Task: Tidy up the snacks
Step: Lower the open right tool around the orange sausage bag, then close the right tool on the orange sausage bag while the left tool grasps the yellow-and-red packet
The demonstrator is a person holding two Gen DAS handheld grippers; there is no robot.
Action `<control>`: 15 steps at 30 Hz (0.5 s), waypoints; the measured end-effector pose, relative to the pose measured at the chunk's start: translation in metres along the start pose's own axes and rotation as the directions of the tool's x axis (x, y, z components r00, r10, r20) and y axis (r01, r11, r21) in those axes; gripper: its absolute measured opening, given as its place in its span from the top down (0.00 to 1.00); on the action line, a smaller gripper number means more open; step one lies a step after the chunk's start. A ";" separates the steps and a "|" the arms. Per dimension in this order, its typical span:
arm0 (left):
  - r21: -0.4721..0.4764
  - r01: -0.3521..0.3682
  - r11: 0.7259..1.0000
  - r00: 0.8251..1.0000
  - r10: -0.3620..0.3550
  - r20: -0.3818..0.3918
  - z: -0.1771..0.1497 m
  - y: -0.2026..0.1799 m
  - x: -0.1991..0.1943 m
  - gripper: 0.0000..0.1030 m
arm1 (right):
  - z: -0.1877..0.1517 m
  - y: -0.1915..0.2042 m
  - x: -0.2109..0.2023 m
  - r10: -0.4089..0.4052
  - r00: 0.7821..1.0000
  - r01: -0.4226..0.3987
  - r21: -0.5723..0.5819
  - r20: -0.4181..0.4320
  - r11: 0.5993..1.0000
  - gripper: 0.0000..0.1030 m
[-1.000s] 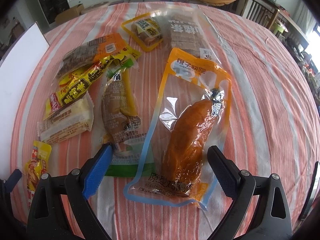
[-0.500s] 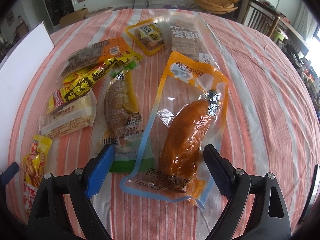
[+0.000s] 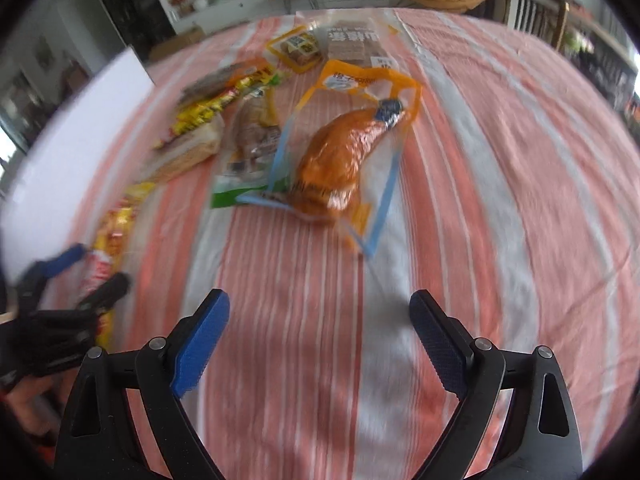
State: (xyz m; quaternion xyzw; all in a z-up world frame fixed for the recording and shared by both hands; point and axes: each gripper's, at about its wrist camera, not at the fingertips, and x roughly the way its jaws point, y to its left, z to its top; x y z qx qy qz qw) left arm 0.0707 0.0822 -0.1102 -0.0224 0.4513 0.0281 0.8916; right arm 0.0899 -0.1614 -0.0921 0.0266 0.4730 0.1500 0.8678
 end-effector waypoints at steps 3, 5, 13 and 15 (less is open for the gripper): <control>0.001 0.001 1.000 1.000 -0.001 -0.001 0.000 -0.001 0.000 0.00 | -0.003 -0.029 -0.015 0.114 0.993 -0.118 0.182 0.033 0.976 0.10; 0.001 0.001 1.000 1.000 -0.001 -0.002 0.001 -0.002 0.000 0.00 | 0.004 -0.042 -0.022 0.072 0.995 -0.085 0.254 0.062 0.964 0.10; 0.004 0.001 1.000 1.000 -0.001 -0.007 0.002 -0.003 0.000 0.00 | 0.096 -0.011 0.043 -0.099 0.994 0.107 0.192 -0.052 0.976 0.10; 0.010 0.006 1.000 1.000 -0.006 -0.022 0.002 -0.003 -0.001 0.01 | 0.101 0.005 0.059 -0.213 0.976 0.217 0.100 -0.050 0.971 0.14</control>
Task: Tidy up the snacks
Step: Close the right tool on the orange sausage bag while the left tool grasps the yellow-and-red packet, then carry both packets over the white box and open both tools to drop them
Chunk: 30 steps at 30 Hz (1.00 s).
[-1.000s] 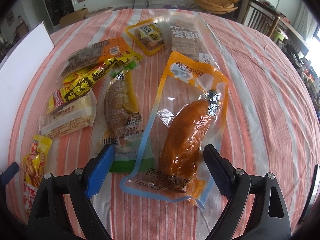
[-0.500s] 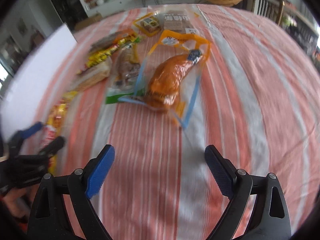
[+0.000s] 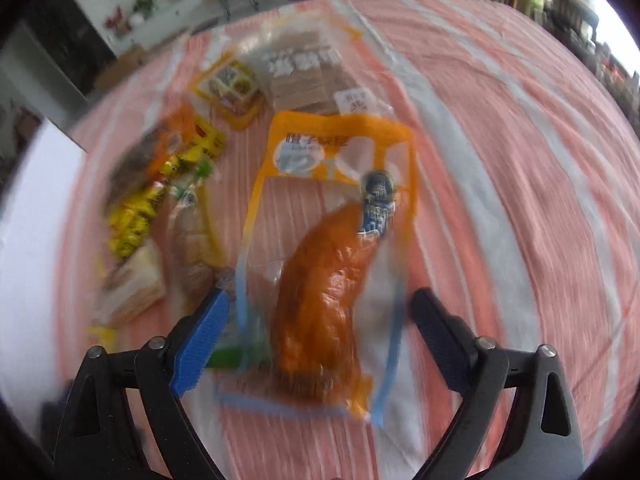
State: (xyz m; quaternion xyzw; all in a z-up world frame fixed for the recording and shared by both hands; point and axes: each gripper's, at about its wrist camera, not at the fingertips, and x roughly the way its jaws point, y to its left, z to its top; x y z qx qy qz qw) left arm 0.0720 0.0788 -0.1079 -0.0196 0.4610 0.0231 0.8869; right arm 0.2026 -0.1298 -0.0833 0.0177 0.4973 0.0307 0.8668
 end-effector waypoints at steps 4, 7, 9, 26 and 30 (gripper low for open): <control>0.050 0.034 0.998 0.999 -0.035 0.022 -0.002 -0.006 -0.010 0.53 | -0.006 0.005 -0.007 -0.049 0.999 0.049 -0.050 0.013 0.998 0.50; 0.060 0.058 0.997 0.998 -0.059 0.016 -0.003 -0.011 -0.013 0.60 | -0.016 -0.017 -0.022 0.016 1.000 -0.016 -0.022 0.008 1.000 0.58; 0.028 0.097 0.995 0.995 -0.097 0.008 -0.004 -0.008 -0.015 0.61 | -0.025 -0.035 -0.038 0.087 0.996 -0.088 0.020 0.022 0.996 0.63; -0.179 0.369 0.912 0.925 -0.341 0.169 0.019 0.062 -0.145 0.60 | -0.068 -0.021 -0.117 0.619 0.775 -0.632 0.206 0.128 0.747 0.64; -0.238 0.263 0.935 0.951 -0.210 0.228 0.019 0.120 -0.181 0.60 | -0.050 0.053 -0.148 0.710 0.698 -0.716 0.075 0.098 0.694 0.62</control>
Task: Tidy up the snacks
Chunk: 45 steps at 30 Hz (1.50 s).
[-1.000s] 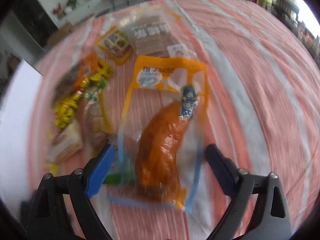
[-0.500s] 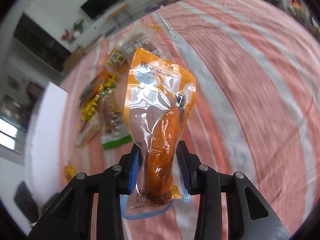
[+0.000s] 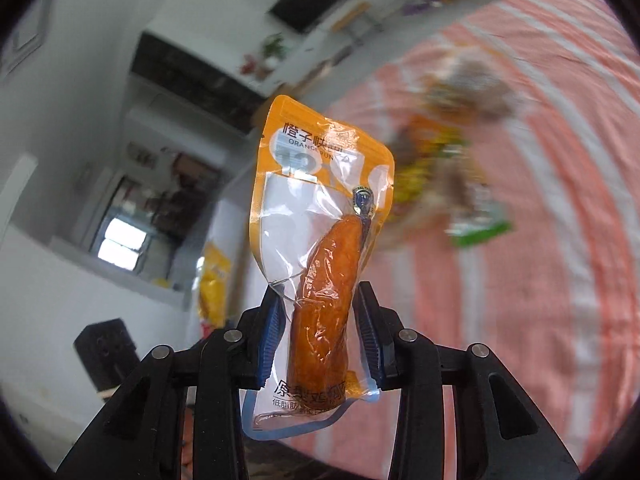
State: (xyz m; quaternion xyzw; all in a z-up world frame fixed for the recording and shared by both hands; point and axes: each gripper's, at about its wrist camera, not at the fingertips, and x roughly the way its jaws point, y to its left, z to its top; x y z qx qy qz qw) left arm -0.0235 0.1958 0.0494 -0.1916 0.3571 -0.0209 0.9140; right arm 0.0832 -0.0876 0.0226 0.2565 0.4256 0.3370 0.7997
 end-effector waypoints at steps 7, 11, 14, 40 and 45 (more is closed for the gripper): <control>-0.120 -0.306 0.944 0.950 0.311 0.023 0.003 0.100 -0.040 0.57 | -0.003 0.139 0.102 0.117 0.978 -0.155 -0.233 -0.170 0.960 0.59; -0.147 -0.440 0.886 0.898 0.437 -0.054 -0.010 0.138 -0.031 0.31 | -0.032 0.171 0.176 0.059 0.959 -0.146 -0.306 -0.276 0.941 0.26; -0.177 -0.458 0.871 0.887 0.460 -0.030 -0.019 0.145 -0.033 0.09 | -0.044 0.159 0.214 -0.026 0.942 -0.083 -0.309 -0.335 0.947 0.26; 0.271 -0.001 0.963 0.984 0.050 -0.172 -0.062 -0.113 0.146 0.05 | -0.005 -0.143 0.015 -0.772 0.544 0.827 -0.052 0.330 0.560 0.25; 0.285 -0.088 0.954 0.977 0.139 -0.163 -0.074 -0.095 0.178 0.05 | -0.039 -0.118 0.009 -0.775 0.551 0.828 -0.084 0.309 0.555 0.25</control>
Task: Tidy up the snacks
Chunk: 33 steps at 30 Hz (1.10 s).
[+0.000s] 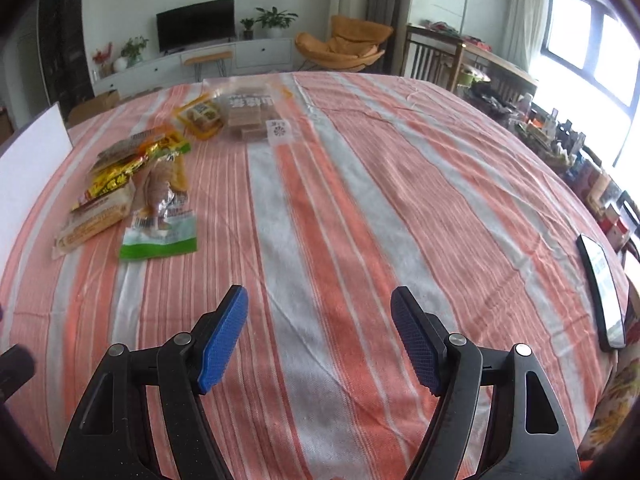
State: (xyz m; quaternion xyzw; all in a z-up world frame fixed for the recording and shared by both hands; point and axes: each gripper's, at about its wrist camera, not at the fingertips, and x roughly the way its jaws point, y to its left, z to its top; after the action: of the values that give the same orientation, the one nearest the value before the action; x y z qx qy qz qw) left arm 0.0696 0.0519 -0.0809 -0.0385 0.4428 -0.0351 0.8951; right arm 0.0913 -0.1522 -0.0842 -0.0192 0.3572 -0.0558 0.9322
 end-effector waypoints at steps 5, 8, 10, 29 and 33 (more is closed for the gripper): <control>-0.031 -0.005 1.000 1.000 0.005 0.000 -0.005 0.012 0.023 0.05 | -0.004 0.001 0.003 0.002 0.999 -0.002 -0.006 -0.038 1.000 0.25; 0.005 -0.023 1.000 1.000 0.023 0.011 -0.007 0.007 0.025 0.05 | -0.005 0.000 0.005 0.008 0.999 -0.008 -0.002 -0.046 1.000 0.25; 0.027 -0.032 0.999 0.999 0.032 0.002 -0.006 0.004 0.029 0.03 | -0.006 -0.001 0.006 0.010 0.999 -0.010 0.001 -0.047 1.000 0.25; 0.061 -0.060 0.996 0.998 0.061 -0.014 -0.006 0.001 0.030 0.00 | -0.008 -0.015 0.008 0.037 0.997 -0.032 0.070 -0.073 0.997 0.14; 0.060 -0.060 0.996 0.998 0.061 -0.014 -0.006 0.000 0.031 0.00 | -0.008 -0.015 0.008 0.038 0.997 -0.033 0.070 -0.073 0.997 0.14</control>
State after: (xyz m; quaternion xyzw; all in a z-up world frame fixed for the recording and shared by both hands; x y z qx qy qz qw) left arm 0.0831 0.0489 -0.1090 0.0021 0.4494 -0.0213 0.8931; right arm 0.0902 -0.1681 -0.0945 0.0213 0.3898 -0.0523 0.9192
